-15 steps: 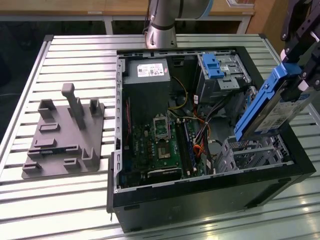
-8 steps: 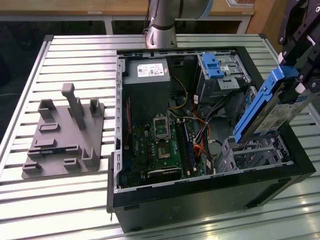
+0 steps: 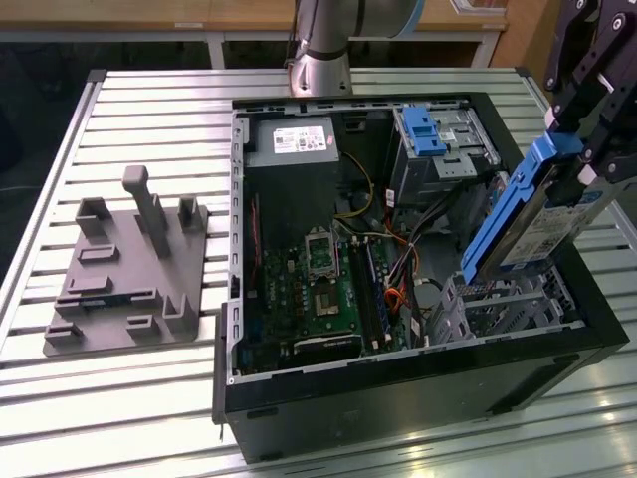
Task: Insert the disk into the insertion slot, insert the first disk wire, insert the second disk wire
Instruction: 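Insert the disk into the insertion slot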
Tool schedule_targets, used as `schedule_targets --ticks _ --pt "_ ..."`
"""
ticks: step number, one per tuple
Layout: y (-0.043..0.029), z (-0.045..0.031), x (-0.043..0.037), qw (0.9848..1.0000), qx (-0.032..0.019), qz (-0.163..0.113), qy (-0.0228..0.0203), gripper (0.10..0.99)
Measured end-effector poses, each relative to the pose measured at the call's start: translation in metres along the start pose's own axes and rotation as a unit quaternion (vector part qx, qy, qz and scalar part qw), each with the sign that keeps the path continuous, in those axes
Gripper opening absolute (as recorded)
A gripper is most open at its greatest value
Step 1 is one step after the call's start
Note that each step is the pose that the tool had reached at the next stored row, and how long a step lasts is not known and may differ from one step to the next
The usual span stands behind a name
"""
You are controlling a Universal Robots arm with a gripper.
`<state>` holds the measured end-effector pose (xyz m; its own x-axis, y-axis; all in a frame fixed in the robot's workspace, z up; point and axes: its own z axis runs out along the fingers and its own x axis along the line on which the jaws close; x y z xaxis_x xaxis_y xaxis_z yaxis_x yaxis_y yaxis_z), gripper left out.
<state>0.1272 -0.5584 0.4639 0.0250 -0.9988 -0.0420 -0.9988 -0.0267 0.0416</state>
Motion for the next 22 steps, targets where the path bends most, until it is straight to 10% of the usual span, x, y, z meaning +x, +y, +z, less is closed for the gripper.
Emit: schedule_targets --ticks 7,22 --pt "-0.0004 0.0067 -0.0056 1.0000 -0.0002 0.000 0.0088 0.365" --pt "-0.0028 0.0117 -0.0061 1.0000 -0.0002 0.000 0.0092 0.365"
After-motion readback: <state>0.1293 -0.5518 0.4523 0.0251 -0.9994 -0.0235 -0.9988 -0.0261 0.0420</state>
